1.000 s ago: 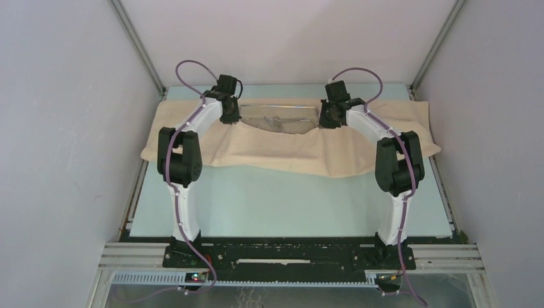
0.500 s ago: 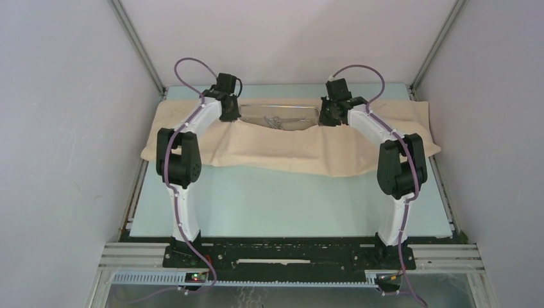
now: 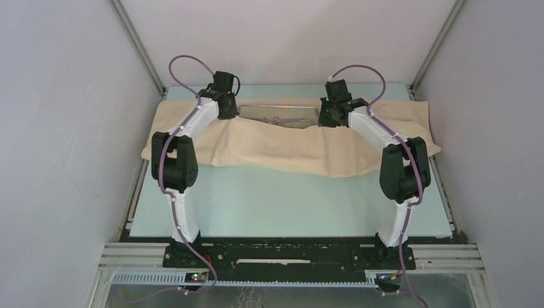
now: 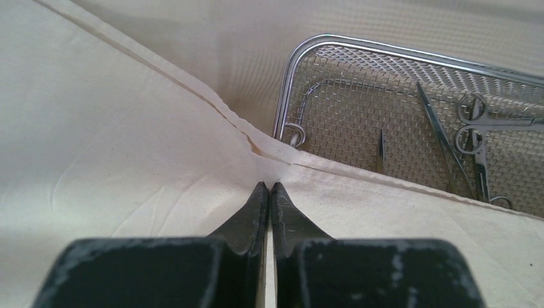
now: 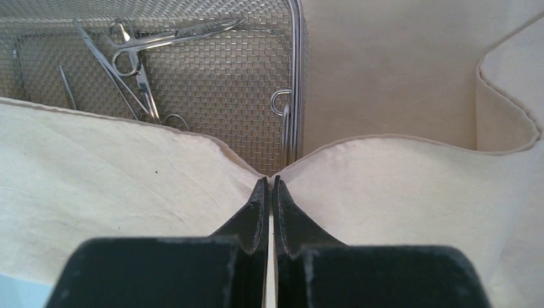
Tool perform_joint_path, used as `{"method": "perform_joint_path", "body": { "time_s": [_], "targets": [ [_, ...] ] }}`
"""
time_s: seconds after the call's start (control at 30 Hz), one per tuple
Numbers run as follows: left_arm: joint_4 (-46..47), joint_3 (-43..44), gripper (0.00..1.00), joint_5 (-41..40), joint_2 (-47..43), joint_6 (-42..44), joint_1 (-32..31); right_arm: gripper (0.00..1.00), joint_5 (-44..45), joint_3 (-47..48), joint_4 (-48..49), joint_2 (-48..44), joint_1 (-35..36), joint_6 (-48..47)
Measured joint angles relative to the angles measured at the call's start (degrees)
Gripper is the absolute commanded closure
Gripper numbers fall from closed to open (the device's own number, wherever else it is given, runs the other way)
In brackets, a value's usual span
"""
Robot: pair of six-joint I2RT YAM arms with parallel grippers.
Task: Open and lay out the surgical kit
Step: Open the surgical kit at the center of the board.
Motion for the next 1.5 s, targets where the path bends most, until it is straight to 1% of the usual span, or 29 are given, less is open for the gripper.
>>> {"method": "perform_joint_path", "body": {
  "time_s": [0.33, 0.57, 0.7, 0.93, 1.1, 1.23, 1.4, 1.5],
  "targets": [
    [2.8, -6.7, 1.00, -1.5, -7.1, -1.7, 0.0, 0.99, 2.5, -2.2, -0.8, -5.2, 2.0, 0.4],
    [4.1, -9.4, 1.00, -1.2, -7.9, -2.3, 0.0, 1.00, 3.6, -4.3, -1.0, -6.3, 3.4, 0.7],
    [5.5, -12.5, 1.00, -1.2, -9.0, -2.8, -0.1, 1.00, 4.6, -4.9, -1.5, -6.9, 4.3, 0.8],
    [7.1, -19.5, 1.00, -1.7, -15.8, -4.9, -0.1, 1.00, 6.4, -9.1, -2.1, -11.0, 5.7, 1.4],
    [9.7, -27.6, 1.00, -1.9, -22.6, -7.8, -0.1, 1.00, 7.9, -13.1, -2.7, -14.5, 7.1, 2.8],
    [12.2, -38.8, 1.00, -2.5, -30.5, -12.7, -0.1, 1.00, 9.6, -17.6, -4.0, -18.6, 10.3, 4.4],
    [12.9, -56.2, 1.00, -3.0, -44.4, -21.6, -0.2, 1.00, 11.6, -28.0, -5.4, -26.4, 16.6, 8.9],
    [11.7, -62.8, 1.00, -3.1, -51.1, -26.7, -0.3, 1.00, 11.8, -35.0, -5.9, -31.6, 19.5, 12.6]
  ]
}}
